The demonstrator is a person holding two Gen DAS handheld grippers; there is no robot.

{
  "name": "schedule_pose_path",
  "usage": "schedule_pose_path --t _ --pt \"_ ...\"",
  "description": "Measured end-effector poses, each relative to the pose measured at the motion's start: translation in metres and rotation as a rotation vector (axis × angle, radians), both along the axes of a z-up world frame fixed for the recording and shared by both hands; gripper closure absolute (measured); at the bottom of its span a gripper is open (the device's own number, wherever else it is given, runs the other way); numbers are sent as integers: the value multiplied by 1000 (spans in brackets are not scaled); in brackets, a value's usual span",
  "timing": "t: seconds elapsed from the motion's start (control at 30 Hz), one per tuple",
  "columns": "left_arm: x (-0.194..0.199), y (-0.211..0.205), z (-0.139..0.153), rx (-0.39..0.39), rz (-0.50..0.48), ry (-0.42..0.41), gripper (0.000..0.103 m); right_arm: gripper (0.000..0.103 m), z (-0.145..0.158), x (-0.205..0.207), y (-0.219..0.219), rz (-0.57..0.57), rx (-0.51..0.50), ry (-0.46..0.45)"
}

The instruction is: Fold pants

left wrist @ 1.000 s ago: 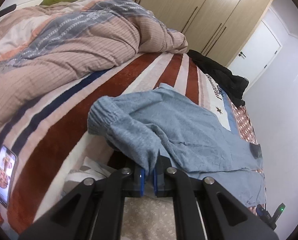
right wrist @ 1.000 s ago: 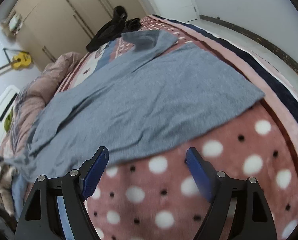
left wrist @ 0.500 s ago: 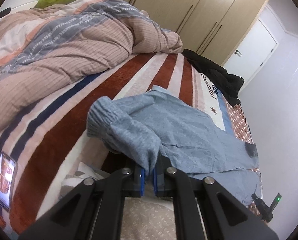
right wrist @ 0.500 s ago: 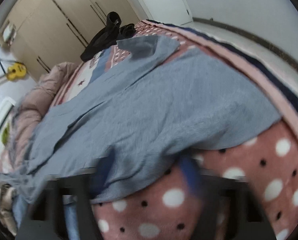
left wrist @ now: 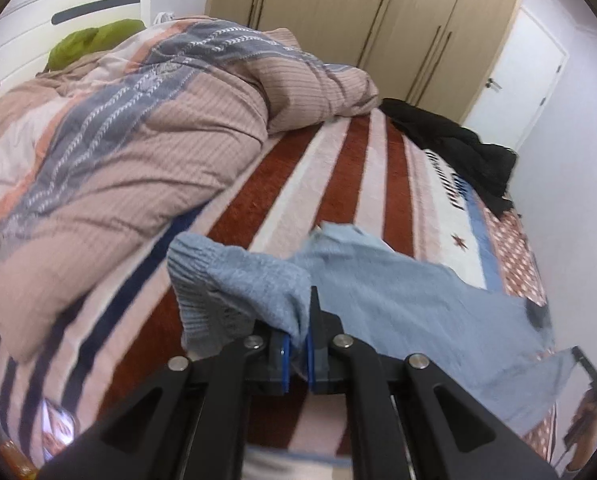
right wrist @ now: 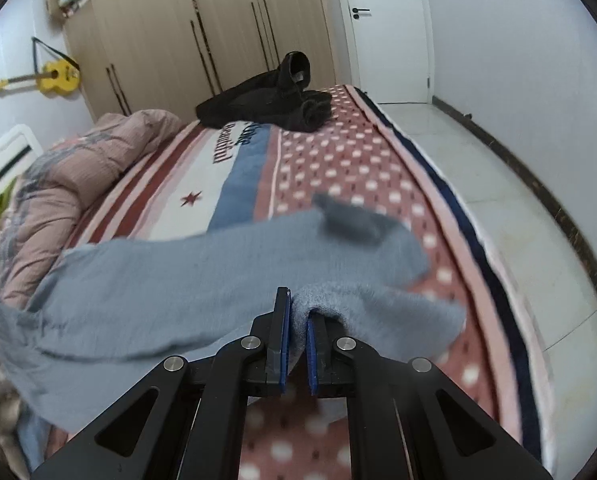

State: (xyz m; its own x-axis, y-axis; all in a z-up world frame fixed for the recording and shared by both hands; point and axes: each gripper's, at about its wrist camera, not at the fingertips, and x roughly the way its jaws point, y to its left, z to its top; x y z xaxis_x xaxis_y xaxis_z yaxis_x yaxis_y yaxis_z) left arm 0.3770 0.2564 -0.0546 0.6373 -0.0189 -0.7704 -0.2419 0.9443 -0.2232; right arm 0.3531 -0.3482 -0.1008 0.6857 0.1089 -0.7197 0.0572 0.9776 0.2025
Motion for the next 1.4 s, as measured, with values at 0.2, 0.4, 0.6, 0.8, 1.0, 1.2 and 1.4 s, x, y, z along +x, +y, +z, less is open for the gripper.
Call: schedule_pose_path --t 0.2,0.4,0.6,0.8,1.0,1.2,1.4 --pt "71 15 -22 49 71 102 100 101 7 92 6 -56 -85 113" --pt "116 24 -47 59 144 99 86 100 -27 155 16 -102 -153 159" --pt "117 16 -52 171 144 66 29 54 -62 157 18 -88 -103 122" --pt "91 17 -48 171 81 68 11 22 -45 115 11 -24 -74 22" --pt "70 13 -87 146 74 122 11 20 -76 91 -13 31 -162 118" --pt "72 -2 -114 164 67 149 11 20 -119 89 -11 92 -262 143" --pt "75 -9 -118 186 56 151 11 81 -119 101 2 45 -420 94"
